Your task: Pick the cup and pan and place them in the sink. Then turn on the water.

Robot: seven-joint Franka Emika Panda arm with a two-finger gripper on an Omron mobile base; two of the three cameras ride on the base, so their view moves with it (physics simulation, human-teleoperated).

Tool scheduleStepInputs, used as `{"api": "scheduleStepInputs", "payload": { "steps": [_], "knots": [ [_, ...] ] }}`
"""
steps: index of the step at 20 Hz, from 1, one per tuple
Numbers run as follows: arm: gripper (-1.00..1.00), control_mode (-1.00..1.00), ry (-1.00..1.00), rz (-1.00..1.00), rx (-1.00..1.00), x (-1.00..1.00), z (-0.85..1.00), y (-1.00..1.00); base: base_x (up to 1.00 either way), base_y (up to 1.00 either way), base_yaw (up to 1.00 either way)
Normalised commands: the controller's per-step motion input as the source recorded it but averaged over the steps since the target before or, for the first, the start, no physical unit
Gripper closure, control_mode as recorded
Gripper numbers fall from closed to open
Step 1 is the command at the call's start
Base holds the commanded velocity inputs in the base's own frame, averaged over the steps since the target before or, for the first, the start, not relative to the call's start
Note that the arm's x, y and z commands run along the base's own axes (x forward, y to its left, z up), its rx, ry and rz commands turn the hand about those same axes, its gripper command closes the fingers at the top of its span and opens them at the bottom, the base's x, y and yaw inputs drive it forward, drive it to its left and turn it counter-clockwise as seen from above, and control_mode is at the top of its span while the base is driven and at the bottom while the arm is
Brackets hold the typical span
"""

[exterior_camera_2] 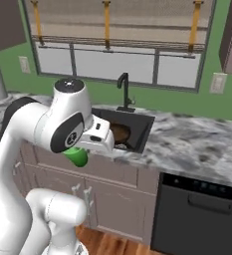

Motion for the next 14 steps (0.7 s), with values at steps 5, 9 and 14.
{"api": "scheduleStepInputs", "payload": {
  "steps": [5, 9, 14],
  "knots": [
    [1.0, 1.0, 0.0, 0.0, 0.0, 0.0, 0.0, 0.0, 0.94, 0.0, 0.0],
    [1.0, 1.0, 0.0, 0.0, 0.0, 0.0, 0.0, 0.0, 0.92, -0.02, 0.03],
    [1.0, 1.0, 0.0, 0.0, 0.0, 0.0, 0.0, 0.0, 1.0, -0.05, 0.1]
  ]
}}
